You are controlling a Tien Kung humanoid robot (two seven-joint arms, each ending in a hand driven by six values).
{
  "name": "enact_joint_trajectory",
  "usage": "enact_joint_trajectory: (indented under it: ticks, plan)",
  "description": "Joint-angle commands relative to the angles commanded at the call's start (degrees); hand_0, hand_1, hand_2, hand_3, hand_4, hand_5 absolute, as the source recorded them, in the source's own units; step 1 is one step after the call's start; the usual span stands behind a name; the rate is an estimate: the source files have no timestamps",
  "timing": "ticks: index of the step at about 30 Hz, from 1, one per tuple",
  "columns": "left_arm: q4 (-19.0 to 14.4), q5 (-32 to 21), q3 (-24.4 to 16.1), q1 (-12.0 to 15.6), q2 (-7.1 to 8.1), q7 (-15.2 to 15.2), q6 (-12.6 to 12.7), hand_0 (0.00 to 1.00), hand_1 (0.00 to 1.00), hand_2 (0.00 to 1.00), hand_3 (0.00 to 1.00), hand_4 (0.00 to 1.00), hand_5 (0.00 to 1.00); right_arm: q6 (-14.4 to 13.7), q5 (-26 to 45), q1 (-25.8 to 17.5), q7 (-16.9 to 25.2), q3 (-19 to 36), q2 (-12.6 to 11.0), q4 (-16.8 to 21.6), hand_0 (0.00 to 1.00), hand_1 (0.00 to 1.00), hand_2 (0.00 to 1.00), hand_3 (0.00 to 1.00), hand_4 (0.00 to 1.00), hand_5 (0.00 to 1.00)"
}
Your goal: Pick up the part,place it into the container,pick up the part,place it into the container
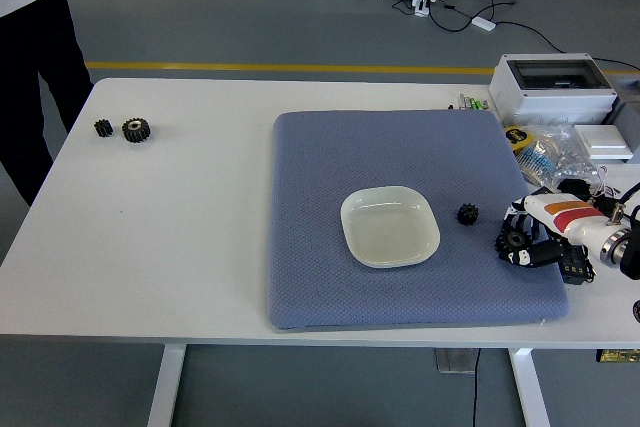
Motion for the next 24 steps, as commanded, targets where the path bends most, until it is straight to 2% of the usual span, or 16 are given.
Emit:
enact_joint_trajectory:
  ticks: [1, 5, 6, 7, 11, 12, 13, 18, 19, 24]
  plan:
    - [0.0, 0.03, 0.04, 0.01, 0.0, 0.01, -0.01, 0.687, 0.654, 0.715, 0.596, 0.695, 0.677, -0.1, 0.08, -0.05, 0.05, 0.3, -0.12, 0.32, 0.063, 0.276, 0.39, 0.472, 0.817, 0.266]
    - [0.0, 0.12, 0.0, -0.01, 0.0, 0.01, -0.01, 0.687, 0.654, 0.715, 0.596, 0.695, 0.677, -0.3, 0.07, -0.1, 0.15, 1.09, -0.48, 1.53, 0.063, 0.276, 0.39, 0.472, 0.817, 0.266]
    - [0.0, 0.14, -0.02, -0.02, 0.0, -0.01, -0.01, 0.687, 0.654, 0.715, 0.596, 0.695, 0.677, -0.41, -0.1, -0.2, 0.1, 1.73, -0.69, 2.46, 0.063, 0.276, 0.39, 0.472, 0.817, 0.266]
    - [0.0, 0.13, -0.02, -0.03, 0.0, -0.02, -0.01, 0.687, 0.654, 0.714, 0.595, 0.695, 0.676, -0.45, -0.18, -0.25, 0.07, 2.0, -0.79, 2.89, 0.011, 0.234, 0.365, 0.472, 0.823, 0.245]
    - [0.0, 0.15, -0.17, 0.02, 0.0, -0.12, 0.02, 0.687, 0.654, 0.714, 0.595, 0.695, 0.676, -0.39, -1.53, -0.35, -0.56, 4.12, -0.9, 6.5, 0.011, 0.234, 0.365, 0.472, 0.823, 0.245]
    - [0.0, 0.09, -0.13, 0.07, 0.0, -0.13, 0.03, 0.687, 0.654, 0.714, 0.595, 0.695, 0.676, -0.42, -2.04, -0.16, -0.81, 4.75, -0.65, 7.67, 0.011, 0.234, 0.365, 0.472, 0.823, 0.245]
    - [0.0, -0.01, 0.0, 0.11, 0.0, -0.12, 0.03, 0.687, 0.653, 0.713, 0.595, 0.693, 0.672, -0.49, -2.46, 0.13, -1.04, 5.23, -0.34, 8.73, 0.002, 0.156, 0.27, 0.456, 0.849, 0.216]
    - [0.0, -0.55, 0.72, 0.29, 0.0, -0.13, 0.07, 0.687, 0.653, 0.713, 0.595, 0.693, 0.672, -0.59, -2.74, 3.08, -1.95, 4.57, 1.54, 13.24, 0.002, 0.156, 0.27, 0.456, 0.849, 0.216]
    - [0.0, -0.58, 0.82, 0.31, 0.0, -0.13, 0.1, 0.687, 0.652, 0.712, 0.594, 0.693, 0.672, -0.3, -2.66, 4.03, -2.24, 3.75, 2.18, 14.11, 0.002, 0.085, 0.212, 0.44, 0.891, 0.179]
    - [0.0, -0.9, 1.35, 0.4, 0.0, -0.12, 0.27, 0.687, 0.652, 0.712, 0.594, 0.693, 0.672, 1.12, -1.36, 9.11, -3.37, -1.72, 5.8, 15.06, 0.002, 0.085, 0.212, 0.44, 0.891, 0.179]
